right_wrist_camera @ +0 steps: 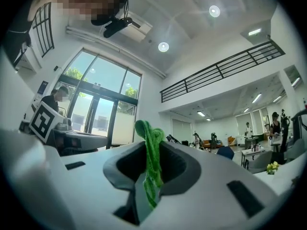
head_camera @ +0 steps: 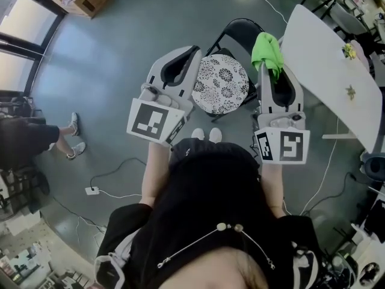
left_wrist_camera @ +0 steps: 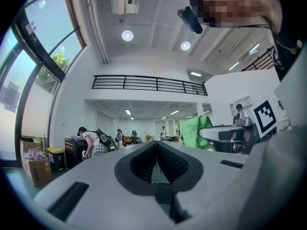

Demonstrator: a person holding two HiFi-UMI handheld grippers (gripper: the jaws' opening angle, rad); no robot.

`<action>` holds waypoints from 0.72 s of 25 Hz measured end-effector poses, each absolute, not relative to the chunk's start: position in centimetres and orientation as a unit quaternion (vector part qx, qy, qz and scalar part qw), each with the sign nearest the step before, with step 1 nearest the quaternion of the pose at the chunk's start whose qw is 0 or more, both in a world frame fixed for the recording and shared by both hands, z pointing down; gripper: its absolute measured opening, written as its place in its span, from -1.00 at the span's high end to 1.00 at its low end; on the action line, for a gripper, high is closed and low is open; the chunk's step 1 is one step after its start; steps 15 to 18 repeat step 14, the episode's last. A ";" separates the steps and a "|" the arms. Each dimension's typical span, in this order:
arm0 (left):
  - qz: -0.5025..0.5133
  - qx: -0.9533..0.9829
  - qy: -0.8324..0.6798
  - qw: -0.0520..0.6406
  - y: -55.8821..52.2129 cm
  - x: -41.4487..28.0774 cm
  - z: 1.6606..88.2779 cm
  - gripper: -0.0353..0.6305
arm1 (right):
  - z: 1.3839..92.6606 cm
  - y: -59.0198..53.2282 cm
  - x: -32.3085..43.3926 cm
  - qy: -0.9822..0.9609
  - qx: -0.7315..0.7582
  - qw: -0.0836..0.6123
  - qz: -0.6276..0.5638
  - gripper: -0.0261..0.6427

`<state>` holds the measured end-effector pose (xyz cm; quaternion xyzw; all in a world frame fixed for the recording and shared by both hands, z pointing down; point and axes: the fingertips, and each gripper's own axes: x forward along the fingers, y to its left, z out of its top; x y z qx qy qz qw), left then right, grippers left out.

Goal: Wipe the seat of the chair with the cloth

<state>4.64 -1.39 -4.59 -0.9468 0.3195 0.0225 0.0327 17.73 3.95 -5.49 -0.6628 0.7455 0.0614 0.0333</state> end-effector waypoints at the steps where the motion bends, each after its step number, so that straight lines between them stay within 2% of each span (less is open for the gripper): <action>1: 0.023 -0.947 0.318 0.034 -1.3 4.6 -4.7 0.88 | -5.6 4.0 17.8 0.744 -0.665 0.034 0.063 0.68; 18: 0.029 -0.949 0.311 0.041 -0.8 4.7 -5.3 0.88 | -5.9 4.8 18.5 0.734 -0.675 0.034 0.067 0.68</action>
